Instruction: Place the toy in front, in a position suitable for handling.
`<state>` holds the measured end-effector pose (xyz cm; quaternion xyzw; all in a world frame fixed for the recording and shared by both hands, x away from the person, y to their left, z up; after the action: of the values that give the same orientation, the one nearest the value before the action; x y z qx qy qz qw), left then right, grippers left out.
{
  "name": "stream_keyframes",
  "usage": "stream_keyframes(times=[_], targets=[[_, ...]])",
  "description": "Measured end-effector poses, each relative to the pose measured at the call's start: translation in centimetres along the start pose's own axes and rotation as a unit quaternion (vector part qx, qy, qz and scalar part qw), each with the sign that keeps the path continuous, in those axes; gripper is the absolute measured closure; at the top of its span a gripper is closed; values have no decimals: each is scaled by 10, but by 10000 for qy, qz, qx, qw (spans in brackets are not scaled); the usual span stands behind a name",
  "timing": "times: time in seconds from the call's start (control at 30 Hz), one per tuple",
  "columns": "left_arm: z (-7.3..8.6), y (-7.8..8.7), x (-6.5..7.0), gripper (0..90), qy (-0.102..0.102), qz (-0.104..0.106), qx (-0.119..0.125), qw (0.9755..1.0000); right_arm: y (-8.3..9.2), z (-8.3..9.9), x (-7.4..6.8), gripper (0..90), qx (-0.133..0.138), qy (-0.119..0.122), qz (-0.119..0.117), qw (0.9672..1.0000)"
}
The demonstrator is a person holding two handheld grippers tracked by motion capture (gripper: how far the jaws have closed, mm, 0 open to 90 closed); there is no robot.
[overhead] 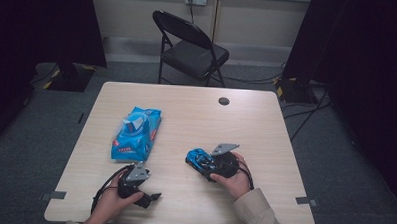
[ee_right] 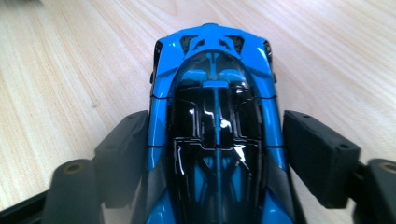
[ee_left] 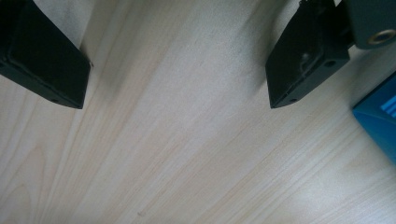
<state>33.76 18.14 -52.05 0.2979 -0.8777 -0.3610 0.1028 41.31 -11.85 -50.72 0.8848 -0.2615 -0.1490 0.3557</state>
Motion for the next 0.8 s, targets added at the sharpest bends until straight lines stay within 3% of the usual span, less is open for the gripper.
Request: stream_keyframes(times=[0.47,0.57,0.73,0.8], targets=[[0,0,0,59,2,6,6,10000,22,17,-1,181,147,-255,43,9996],[0,0,0,59,0,-1,-1,10000,22,24,-2,150,149,-296,143,9993],[0,0,0,59,0,-2,2,10000,22,34,-2,151,113,-433,107,9989],[0,0,0,59,1,6,6,10000,21,37,-3,148,126,-345,140,9992]])
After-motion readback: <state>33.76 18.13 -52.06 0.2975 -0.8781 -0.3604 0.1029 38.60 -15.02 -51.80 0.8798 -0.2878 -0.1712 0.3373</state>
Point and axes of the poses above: each handheld gripper's, and its own axes: y roughly backward along the jaws, z roughly out of its underside, x roughly to its right, the point moved 2 cm from there along -y, roughly forward along the jaws, and after that the axes turned 4 degrees about -z, right-handed, at the moved point
